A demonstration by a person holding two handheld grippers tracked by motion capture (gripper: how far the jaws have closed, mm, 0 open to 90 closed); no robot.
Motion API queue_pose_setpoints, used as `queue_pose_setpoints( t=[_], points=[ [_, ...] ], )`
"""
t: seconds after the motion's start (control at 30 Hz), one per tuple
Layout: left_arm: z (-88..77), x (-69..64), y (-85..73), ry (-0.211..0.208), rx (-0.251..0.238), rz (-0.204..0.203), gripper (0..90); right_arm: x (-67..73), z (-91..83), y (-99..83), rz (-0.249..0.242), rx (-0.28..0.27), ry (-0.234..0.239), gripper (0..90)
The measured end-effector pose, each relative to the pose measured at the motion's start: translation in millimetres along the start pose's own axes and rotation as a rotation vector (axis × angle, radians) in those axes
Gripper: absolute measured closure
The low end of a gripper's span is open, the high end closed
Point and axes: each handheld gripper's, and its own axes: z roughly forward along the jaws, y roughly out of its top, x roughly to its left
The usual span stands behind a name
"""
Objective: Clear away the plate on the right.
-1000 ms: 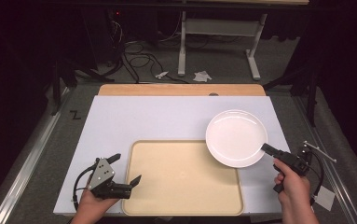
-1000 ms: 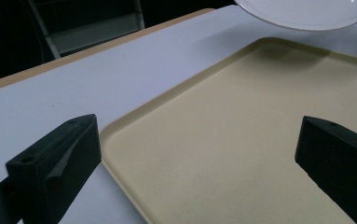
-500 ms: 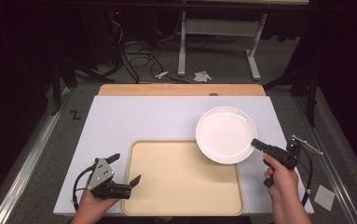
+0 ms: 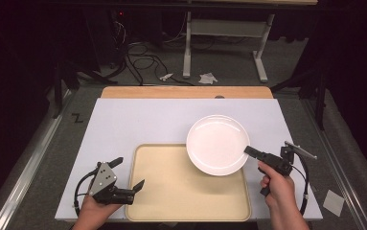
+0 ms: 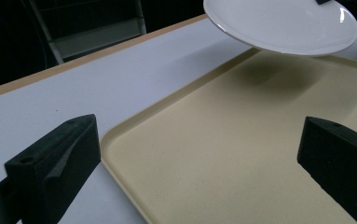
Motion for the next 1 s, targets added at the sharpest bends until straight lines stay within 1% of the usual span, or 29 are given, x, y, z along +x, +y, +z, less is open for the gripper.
queue_pose_setpoints(
  t=[0.13, 0.17, 0.2, 0.4, 0.47, 0.5, 0.57, 0.73, 0.77, 1.0],
  points=[
    [-0.1, -0.8, 0.2, -0.004, 0.002, 0.007, 0.3, 1.0, 5.6, -5.5, -0.006, 0.02, 0.004, 88.8],
    [-0.1, -1.0, 0.3, -0.005, 0.003, 0.008, 0.3, 2.0, 7.1, -7.2, 0.001, 0.031, 0.004, 88.7],
    [-0.2, -1.2, 0.4, -0.004, 0.004, 0.011, 0.2, 2.4, 10.0, -9.5, -0.009, 0.04, 0.002, 88.7],
    [-0.5, -1.8, 0.8, -0.003, 0.002, 0.018, 0.3, 5.3, 17.1, -15.2, -0.01, 0.072, 0.0, 88.7],
    [-0.6, -1.8, 0.7, -0.004, 0.002, 0.018, 0.3, 6.5, 19.9, -17.3, -0.015, 0.081, 0.001, 88.7],
    [-0.6, -1.9, 0.7, -0.004, 0.002, 0.018, 0.3, 7.6, 22.7, -19.5, -0.024, 0.096, 0.001, 88.7],
    [-1.0, -1.8, 0.9, -0.005, 0.003, 0.018, 0.3, 8.5, 24.1, -20.6, -0.018, 0.102, 0.003, 88.7],
    [-1.3, -1.5, 0.9, -0.004, 0.001, 0.017, 0.3, 11.4, 29.3, -25.1, -0.031, 0.126, 0.001, 88.7],
    [-1.3, -1.5, 0.9, -0.004, 0.001, 0.017, 0.3, 11.2, 30.1, -26.1, -0.04, 0.122, 0.001, 88.7],
    [-1.3, -1.7, 1.1, -0.003, 0.001, 0.018, 0.3, 13.9, 33.1, -30.8, -0.049, 0.159, 0.002, 88.7]
  ],
)
